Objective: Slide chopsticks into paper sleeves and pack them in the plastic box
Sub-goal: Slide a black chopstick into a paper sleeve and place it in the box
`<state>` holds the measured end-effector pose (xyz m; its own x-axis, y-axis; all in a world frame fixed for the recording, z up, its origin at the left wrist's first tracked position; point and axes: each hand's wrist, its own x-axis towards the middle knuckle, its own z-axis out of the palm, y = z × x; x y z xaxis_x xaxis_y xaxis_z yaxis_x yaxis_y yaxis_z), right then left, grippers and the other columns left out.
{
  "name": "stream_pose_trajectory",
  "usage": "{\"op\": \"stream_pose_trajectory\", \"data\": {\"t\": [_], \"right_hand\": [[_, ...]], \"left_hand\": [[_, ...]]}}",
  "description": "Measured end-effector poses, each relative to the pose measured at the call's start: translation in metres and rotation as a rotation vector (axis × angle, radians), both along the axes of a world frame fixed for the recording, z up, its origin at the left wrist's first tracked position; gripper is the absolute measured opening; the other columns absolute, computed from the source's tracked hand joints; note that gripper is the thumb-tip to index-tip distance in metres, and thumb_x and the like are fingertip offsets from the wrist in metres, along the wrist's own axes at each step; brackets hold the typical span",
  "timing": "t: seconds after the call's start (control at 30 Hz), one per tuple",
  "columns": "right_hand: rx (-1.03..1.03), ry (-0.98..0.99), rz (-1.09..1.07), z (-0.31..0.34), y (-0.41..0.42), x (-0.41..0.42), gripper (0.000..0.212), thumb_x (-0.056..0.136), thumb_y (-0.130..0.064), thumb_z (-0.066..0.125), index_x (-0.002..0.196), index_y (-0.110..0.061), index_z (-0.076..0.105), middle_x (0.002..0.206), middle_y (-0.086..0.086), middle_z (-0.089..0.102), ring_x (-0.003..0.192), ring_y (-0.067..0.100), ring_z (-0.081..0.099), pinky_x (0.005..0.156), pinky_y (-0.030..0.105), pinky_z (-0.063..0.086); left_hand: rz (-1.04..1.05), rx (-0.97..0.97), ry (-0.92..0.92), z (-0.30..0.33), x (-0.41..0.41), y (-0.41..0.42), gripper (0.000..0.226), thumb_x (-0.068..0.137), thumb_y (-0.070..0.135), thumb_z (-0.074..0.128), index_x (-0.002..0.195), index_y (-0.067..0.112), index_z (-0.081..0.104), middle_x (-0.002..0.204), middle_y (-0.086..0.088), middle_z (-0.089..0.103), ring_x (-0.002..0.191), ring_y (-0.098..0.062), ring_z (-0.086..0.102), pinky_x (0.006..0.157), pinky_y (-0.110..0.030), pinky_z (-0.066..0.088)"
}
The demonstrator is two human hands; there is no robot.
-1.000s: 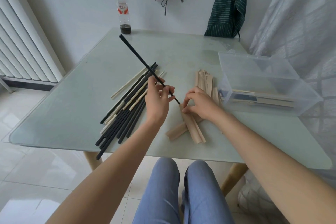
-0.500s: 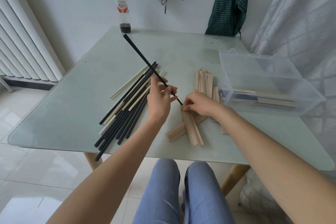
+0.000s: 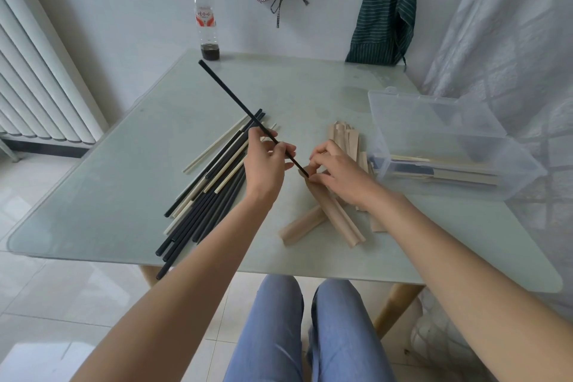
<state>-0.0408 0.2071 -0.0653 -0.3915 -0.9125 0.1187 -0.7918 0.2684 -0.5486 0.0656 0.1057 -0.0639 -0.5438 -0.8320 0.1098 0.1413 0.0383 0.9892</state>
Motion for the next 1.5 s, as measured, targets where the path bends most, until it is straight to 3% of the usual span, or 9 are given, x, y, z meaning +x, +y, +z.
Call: {"op": "stream_pose_trajectory", "data": {"t": [0.27, 0.4, 0.5, 0.57, 0.67, 0.8, 1.03, 1.13, 1.5], "right_hand": [[-0.006, 0.012, 0.037, 0.009, 0.002, 0.004, 0.007, 0.090, -0.011, 0.058, 0.095, -0.007, 0.061, 0.109, -0.005, 0.042, 0.092, 0.007, 0.043, 0.081, 0.017, 0.031], [-0.036, -0.078, 0.030, 0.014, 0.002, 0.008, 0.003, 0.089, -0.009, 0.059, 0.092, -0.011, 0.060, 0.105, -0.004, 0.044, 0.097, 0.010, 0.049, 0.081, 0.017, 0.037], [-0.041, -0.172, -0.018, 0.014, 0.002, 0.010, 0.003, 0.088, -0.009, 0.062, 0.090, -0.011, 0.061, 0.101, -0.001, 0.047, 0.090, 0.010, 0.054, 0.073, 0.008, 0.038], [-0.056, -0.252, -0.060, 0.013, 0.001, 0.011, 0.007, 0.084, -0.008, 0.067, 0.084, -0.013, 0.062, 0.091, -0.004, 0.053, 0.085, 0.010, 0.056, 0.074, 0.013, 0.041], [-0.101, -0.389, -0.103, 0.015, 0.002, 0.010, 0.022, 0.079, -0.006, 0.072, 0.071, -0.023, 0.060, 0.075, -0.010, 0.063, 0.072, 0.005, 0.061, 0.076, 0.019, 0.044], [-0.176, -0.488, -0.126, 0.017, 0.003, 0.007, 0.024, 0.076, -0.001, 0.073, 0.069, -0.021, 0.062, 0.068, -0.009, 0.063, 0.059, -0.007, 0.059, 0.070, 0.008, 0.046], [-0.250, -0.624, -0.168, 0.014, 0.003, 0.003, 0.020, 0.075, 0.003, 0.072, 0.070, -0.015, 0.064, 0.069, -0.002, 0.063, 0.062, 0.000, 0.058, 0.071, 0.014, 0.050], [-0.288, -0.744, -0.187, 0.014, 0.004, 0.003, 0.021, 0.077, 0.006, 0.069, 0.071, -0.013, 0.063, 0.070, 0.003, 0.062, 0.060, 0.001, 0.058, 0.063, 0.012, 0.048], [-0.310, -0.842, -0.226, 0.018, 0.004, 0.013, 0.017, 0.077, 0.002, 0.071, 0.077, -0.014, 0.062, 0.068, 0.001, 0.069, 0.061, 0.008, 0.063, 0.055, 0.013, 0.046]], "left_hand": [[-0.038, 0.081, -0.100, 0.016, -0.002, -0.009, 0.021, 0.086, -0.001, 0.047, 0.099, 0.015, 0.044, 0.078, -0.004, 0.066, 0.072, -0.015, 0.062, 0.061, -0.022, 0.047], [-0.037, 0.180, -0.131, 0.018, -0.005, -0.014, 0.022, 0.089, -0.001, 0.045, 0.106, 0.013, 0.044, 0.078, -0.002, 0.063, 0.072, -0.014, 0.060, 0.063, -0.025, 0.049], [-0.038, 0.213, -0.112, 0.016, -0.006, -0.012, 0.022, 0.092, 0.000, 0.042, 0.111, 0.012, 0.044, 0.076, -0.001, 0.060, 0.070, -0.013, 0.058, 0.064, -0.026, 0.051], [-0.039, 0.220, -0.098, 0.014, -0.005, -0.010, 0.022, 0.093, 0.000, 0.041, 0.112, 0.011, 0.044, 0.076, -0.001, 0.059, 0.069, -0.013, 0.058, 0.060, -0.025, 0.051], [-0.039, 0.215, -0.068, 0.014, -0.004, -0.010, 0.020, 0.094, 0.000, 0.041, 0.112, 0.010, 0.044, 0.075, -0.003, 0.058, 0.068, -0.014, 0.058, 0.061, -0.026, 0.053], [-0.066, 0.171, -0.013, 0.016, -0.002, -0.009, 0.019, 0.095, -0.001, 0.040, 0.111, 0.009, 0.044, 0.075, -0.005, 0.057, 0.068, -0.015, 0.057, 0.069, -0.029, 0.057], [-0.094, 0.080, 0.106, 0.018, 0.001, -0.004, 0.017, 0.096, -0.003, 0.038, 0.108, 0.009, 0.043, 0.075, -0.006, 0.055, 0.066, -0.014, 0.057, 0.069, -0.030, 0.058], [-0.102, 0.061, 0.141, 0.018, 0.002, -0.002, 0.019, 0.096, -0.002, 0.039, 0.111, 0.009, 0.043, 0.076, -0.007, 0.056, 0.068, -0.014, 0.059, 0.068, -0.028, 0.058], [-0.186, 0.029, 0.124, 0.017, 0.005, 0.001, 0.022, 0.097, 0.005, 0.044, 0.117, 0.014, 0.046, 0.080, -0.006, 0.062, 0.075, -0.015, 0.062, 0.075, -0.033, 0.059]]}}
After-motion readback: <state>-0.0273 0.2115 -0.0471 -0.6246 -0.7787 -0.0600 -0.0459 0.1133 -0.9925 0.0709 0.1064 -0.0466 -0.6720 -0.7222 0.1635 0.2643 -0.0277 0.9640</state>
